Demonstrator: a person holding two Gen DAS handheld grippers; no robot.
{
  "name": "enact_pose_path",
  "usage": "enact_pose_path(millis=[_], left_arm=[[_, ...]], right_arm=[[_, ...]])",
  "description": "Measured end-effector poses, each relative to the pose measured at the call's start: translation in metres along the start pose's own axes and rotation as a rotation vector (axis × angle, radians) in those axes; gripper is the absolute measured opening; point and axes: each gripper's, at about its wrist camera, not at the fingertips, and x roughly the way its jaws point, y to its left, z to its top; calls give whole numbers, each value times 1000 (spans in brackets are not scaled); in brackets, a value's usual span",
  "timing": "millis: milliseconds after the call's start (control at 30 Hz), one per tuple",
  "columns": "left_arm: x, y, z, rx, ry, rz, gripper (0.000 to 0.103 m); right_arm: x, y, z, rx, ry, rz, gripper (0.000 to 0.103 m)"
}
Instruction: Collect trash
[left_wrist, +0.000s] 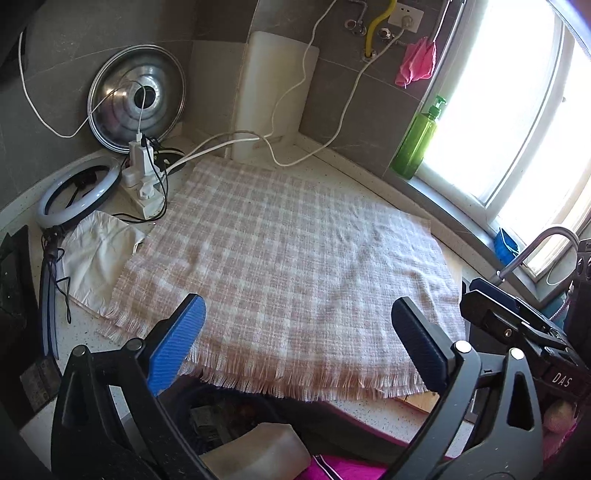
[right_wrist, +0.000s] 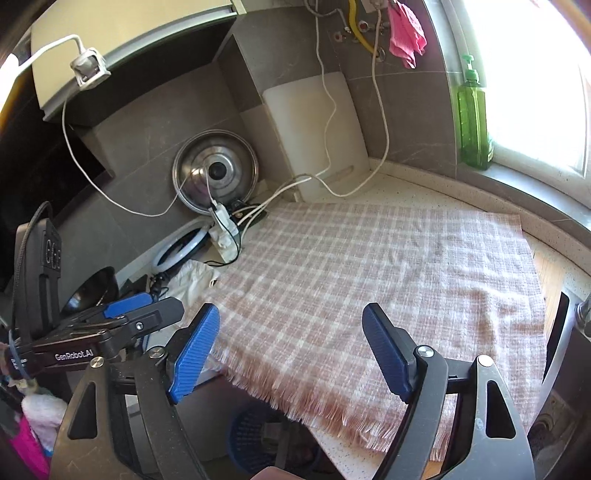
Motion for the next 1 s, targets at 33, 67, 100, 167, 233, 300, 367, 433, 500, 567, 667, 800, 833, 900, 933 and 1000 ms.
enact_pose_path(millis=[33,67,100,167,233,300,367,433,500,567,667,800,833,900,933,1000], left_arm=[[0,-1,0,1,-6,1,102],[0,-2,1,4,-7,3,102],[-1,-4,1,10,-9,4,102],[-1,-8,2,24,-17,10,102],[0,-11,2,35,-12,15,102],[1,-12,3,35,-4,9,102],[1,-15,3,39,-6,9,102],[1,-16,2,43,-9,7,102],[0,-17,3,39,-12,6,102],[-1,-18,4,38,-21,2,102],[-1,-20,6,44,-23,0,102],[-4,-23,8,56,-43,7,102],[-5,-23,9,56,-51,2,102],[-10,-24,9,55,-74,-16,102],[-12,-24,10,51,-80,-19,102],[-14,-24,12,42,-85,-22,102]], right_arm=[[-1,0,1,0,-5,3,80],[-2,0,1,-2,-9,5,80],[-2,0,2,-3,-10,5,80],[-1,-1,2,1,-10,10,80],[-2,-3,2,4,-11,11,80],[-2,-3,3,6,-11,10,80],[-1,-4,4,12,-13,9,80],[-1,-5,4,15,-15,8,80],[-1,-5,5,18,-18,6,80],[0,-6,5,22,-16,6,80],[2,-7,5,28,-11,3,80],[4,-10,5,36,-9,-2,80],[3,-10,5,38,-11,-3,80],[3,-11,6,42,-12,-6,80],[3,-12,7,44,-13,-8,80],[4,-14,7,49,-11,-11,80]])
